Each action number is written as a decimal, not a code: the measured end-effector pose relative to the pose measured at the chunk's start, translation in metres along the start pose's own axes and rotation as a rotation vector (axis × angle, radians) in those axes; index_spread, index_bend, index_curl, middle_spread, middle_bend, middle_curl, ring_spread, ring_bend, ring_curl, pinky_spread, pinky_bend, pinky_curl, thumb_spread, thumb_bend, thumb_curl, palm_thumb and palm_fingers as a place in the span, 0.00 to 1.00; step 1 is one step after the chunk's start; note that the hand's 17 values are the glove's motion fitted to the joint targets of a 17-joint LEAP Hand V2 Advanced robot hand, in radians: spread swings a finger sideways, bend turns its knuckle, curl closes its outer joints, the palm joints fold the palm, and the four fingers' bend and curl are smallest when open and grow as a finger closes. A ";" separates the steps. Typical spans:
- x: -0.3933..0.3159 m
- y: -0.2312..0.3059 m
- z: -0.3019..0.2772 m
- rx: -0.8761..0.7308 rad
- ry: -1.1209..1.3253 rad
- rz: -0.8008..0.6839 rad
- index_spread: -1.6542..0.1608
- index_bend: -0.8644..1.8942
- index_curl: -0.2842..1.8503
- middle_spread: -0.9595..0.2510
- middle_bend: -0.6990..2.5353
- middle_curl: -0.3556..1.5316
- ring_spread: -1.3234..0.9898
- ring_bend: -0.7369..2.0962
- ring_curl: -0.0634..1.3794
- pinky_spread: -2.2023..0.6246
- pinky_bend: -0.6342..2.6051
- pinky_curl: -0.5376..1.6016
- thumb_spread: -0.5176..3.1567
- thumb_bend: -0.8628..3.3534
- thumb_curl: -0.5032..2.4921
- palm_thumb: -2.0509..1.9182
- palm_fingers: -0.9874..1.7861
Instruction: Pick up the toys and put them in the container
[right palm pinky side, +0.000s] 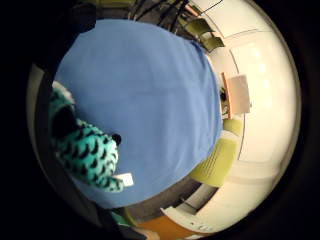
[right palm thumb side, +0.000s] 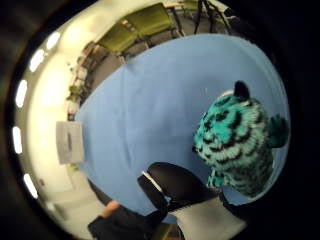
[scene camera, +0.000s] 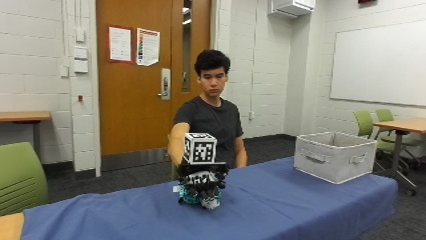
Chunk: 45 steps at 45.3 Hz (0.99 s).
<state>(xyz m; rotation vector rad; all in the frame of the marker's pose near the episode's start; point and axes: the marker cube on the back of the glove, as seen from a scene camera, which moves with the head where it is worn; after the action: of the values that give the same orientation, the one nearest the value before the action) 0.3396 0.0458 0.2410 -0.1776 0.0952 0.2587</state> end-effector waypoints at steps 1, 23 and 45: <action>0.001 0.000 0.005 -0.010 -0.001 0.001 0.80 0.37 0.37 0.72 0.33 0.41 0.42 0.47 0.21 0.72 0.43 0.40 0.39 0.19 0.24 0.50 0.35; 0.006 0.026 0.041 -0.044 -0.186 0.120 0.77 0.48 0.39 0.72 0.28 0.39 0.42 0.45 0.20 0.71 0.39 0.39 0.43 0.21 0.26 0.55 0.47; -0.007 0.035 0.019 -0.056 -0.124 0.080 0.75 0.34 0.39 0.52 0.40 0.46 0.38 0.65 0.33 0.62 0.44 0.42 0.39 0.26 0.35 0.68 0.77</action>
<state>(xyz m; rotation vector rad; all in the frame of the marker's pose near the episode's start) 0.3250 0.0804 0.2546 -0.2133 -0.0281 0.3521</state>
